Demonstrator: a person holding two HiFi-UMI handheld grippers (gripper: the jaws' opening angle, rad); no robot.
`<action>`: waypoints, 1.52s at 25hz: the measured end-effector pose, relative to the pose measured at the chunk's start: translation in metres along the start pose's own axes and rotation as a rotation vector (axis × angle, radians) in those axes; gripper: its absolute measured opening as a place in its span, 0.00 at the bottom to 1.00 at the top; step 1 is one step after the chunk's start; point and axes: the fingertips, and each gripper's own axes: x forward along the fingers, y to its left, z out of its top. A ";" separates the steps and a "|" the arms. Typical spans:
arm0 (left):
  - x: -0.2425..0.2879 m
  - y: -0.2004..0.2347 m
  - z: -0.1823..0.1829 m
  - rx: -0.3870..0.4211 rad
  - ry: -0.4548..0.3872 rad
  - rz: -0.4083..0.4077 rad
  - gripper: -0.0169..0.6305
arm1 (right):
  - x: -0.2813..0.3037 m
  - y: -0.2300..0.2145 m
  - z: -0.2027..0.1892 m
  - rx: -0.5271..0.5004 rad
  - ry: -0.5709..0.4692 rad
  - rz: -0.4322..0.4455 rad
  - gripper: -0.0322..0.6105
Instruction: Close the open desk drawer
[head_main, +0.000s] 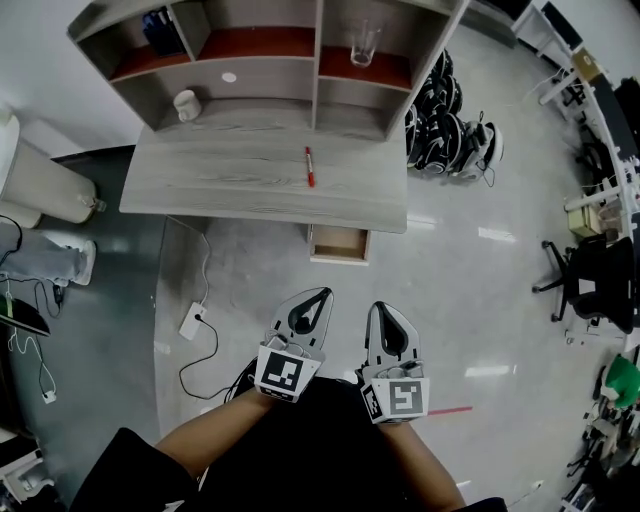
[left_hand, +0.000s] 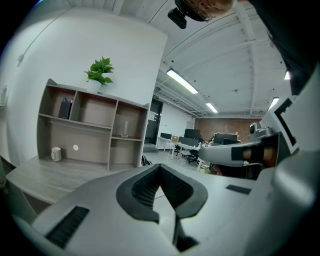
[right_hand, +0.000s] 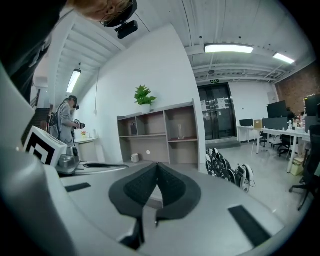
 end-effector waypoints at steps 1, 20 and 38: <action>0.005 0.008 -0.002 -0.006 0.001 -0.005 0.05 | 0.007 -0.002 -0.001 0.005 0.008 -0.005 0.08; 0.056 0.078 -0.073 -0.048 0.120 0.004 0.05 | 0.076 -0.027 -0.075 -0.135 0.159 0.067 0.08; 0.096 0.130 -0.204 -0.078 0.349 0.180 0.05 | 0.131 -0.100 -0.233 -0.054 0.403 0.106 0.08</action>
